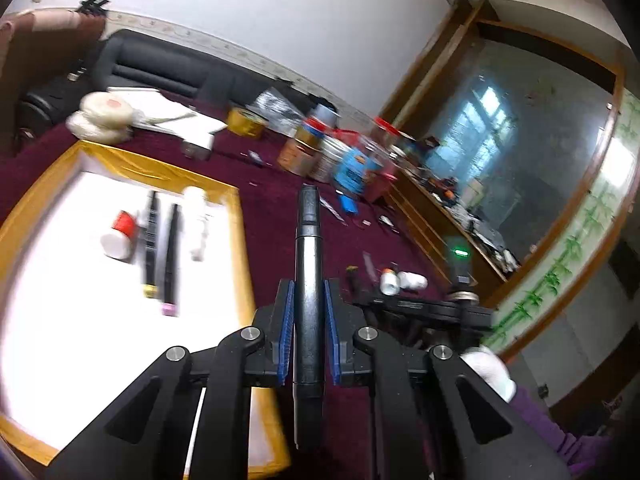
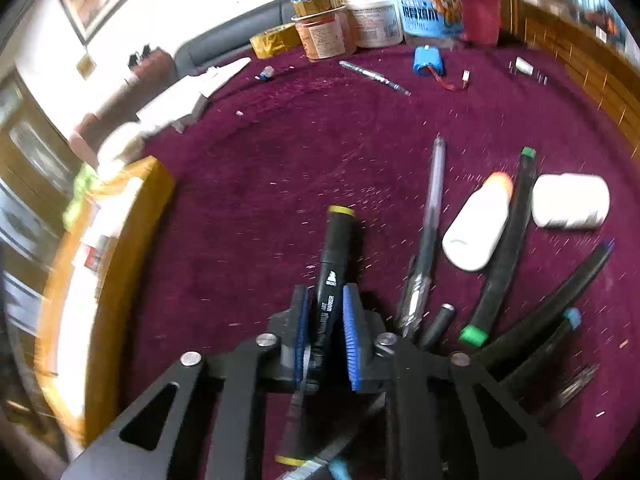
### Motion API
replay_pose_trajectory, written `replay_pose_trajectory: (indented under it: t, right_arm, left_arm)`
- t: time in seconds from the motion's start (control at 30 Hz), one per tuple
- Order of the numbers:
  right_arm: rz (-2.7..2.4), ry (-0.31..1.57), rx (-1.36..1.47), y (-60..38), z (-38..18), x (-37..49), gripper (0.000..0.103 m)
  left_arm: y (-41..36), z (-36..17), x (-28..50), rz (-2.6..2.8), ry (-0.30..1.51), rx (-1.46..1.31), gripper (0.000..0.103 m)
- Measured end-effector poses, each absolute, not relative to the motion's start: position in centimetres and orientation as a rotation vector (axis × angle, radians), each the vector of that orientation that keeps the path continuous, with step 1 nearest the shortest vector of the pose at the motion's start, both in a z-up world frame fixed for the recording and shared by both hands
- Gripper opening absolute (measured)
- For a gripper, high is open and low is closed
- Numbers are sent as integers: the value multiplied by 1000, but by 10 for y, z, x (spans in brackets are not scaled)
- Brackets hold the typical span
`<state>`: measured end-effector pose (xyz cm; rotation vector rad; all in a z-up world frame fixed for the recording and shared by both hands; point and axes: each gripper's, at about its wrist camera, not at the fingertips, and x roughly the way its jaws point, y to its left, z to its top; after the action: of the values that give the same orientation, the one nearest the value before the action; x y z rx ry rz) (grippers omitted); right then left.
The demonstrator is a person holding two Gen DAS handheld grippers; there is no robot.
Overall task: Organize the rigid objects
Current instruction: 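Carry marker to tray with left tool while right tool grasps a black marker, then lower marker into tray with left tool while right tool releases its marker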
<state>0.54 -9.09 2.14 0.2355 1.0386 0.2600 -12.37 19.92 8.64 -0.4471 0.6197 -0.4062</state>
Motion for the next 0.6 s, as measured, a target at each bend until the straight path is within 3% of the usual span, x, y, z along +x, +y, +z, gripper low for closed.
replay_pose_trajectory:
  t: [0.3,0.6]
  right_arm:
    - [570,947,456,-76,65,-7,13]
    - [792,1011,479,6,81,4,13]
  left_arm:
    - [261,74,-114,-189,665,-401,12]
    - [301,56,-59,-90,788,-404,12]
